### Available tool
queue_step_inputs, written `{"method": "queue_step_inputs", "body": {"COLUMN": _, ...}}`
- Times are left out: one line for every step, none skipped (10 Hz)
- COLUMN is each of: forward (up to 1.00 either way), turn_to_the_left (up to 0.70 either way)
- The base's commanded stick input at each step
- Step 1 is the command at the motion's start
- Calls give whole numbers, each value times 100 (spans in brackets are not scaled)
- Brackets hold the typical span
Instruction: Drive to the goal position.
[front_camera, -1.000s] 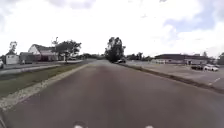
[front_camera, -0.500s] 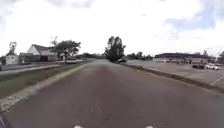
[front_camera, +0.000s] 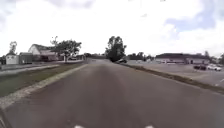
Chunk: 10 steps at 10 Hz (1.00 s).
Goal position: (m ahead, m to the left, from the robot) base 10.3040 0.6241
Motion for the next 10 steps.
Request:
{"method": "queue_step_inputs", "body": {"forward": 70, "turn_to_the_left": 0}}
{"method": "queue_step_inputs", "body": {"forward": 70, "turn_to_the_left": 0}}
{"method": "queue_step_inputs", "body": {"forward": 70, "turn_to_the_left": 0}}
{"method": "queue_step_inputs", "body": {"forward": 70, "turn_to_the_left": 0}}
{"method": "queue_step_inputs", "body": {"forward": 70, "turn_to_the_left": 20}}
{"method": "queue_step_inputs", "body": {"forward": 70, "turn_to_the_left": 35}}
{"method": "queue_step_inputs", "body": {"forward": 70, "turn_to_the_left": 16}}
{"method": "queue_step_inputs", "body": {"forward": 70, "turn_to_the_left": 0}}
{"method": "queue_step_inputs", "body": {"forward": 70, "turn_to_the_left": 0}}
{"method": "queue_step_inputs", "body": {"forward": 70, "turn_to_the_left": 0}}
